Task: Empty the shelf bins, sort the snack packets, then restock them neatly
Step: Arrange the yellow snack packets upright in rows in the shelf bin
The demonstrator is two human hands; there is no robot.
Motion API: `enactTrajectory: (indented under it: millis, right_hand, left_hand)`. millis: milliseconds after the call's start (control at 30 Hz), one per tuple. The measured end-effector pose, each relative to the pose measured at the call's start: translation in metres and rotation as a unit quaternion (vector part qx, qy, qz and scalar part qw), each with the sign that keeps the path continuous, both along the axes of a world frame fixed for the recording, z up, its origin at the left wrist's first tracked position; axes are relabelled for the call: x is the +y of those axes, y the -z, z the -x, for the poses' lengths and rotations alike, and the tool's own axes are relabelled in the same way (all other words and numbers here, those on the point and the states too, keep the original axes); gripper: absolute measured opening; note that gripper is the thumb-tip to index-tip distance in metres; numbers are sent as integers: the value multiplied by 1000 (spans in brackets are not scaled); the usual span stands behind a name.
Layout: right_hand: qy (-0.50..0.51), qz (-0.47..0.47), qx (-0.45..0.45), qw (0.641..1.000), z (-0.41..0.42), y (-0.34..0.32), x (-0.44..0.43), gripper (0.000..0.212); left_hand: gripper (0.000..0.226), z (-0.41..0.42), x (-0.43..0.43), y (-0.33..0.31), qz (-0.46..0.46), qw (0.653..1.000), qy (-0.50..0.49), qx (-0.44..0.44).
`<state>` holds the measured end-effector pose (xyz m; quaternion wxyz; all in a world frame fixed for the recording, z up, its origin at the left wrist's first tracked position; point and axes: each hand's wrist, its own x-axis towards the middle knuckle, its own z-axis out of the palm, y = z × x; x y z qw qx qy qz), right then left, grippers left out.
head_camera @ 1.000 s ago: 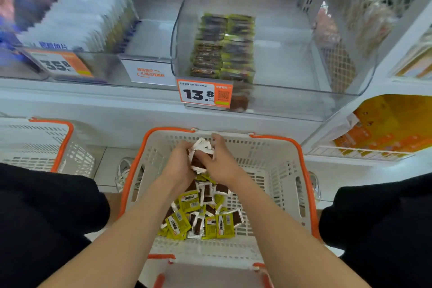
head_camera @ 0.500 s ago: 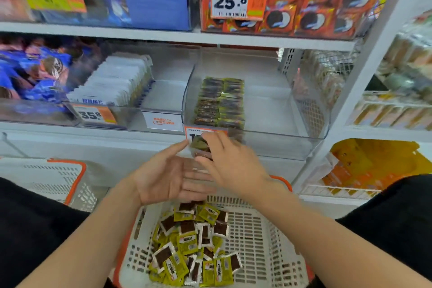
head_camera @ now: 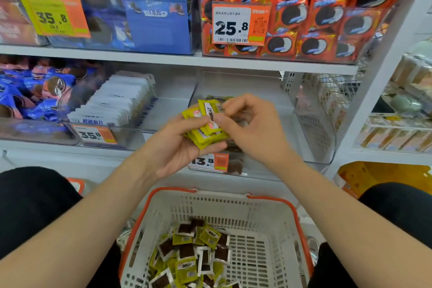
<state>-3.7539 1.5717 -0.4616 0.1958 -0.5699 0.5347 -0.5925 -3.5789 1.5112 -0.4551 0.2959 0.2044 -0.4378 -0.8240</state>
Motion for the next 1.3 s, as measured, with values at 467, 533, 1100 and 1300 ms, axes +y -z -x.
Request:
enactTrajectory:
  millis: [467,533,1100,1300]
  right_hand:
    - [-1,-172,-315,934,29,-12,-13,41]
    - [-22,-177,-274,945,26,-12,-12,38]
    - [45,-166,25,985,32,0,-10,31]
    - [-20,-99,318,943,39,1,-10,48]
  left_hand:
    - [30,12,-12,7,113,984,-59,-127]
    - [30,12,-10,8,116,985,-34,-122]
    - [46,15,-13,7,140,984,-14,-111]
    - [43,15,-11,11,156,979,-46,-119]
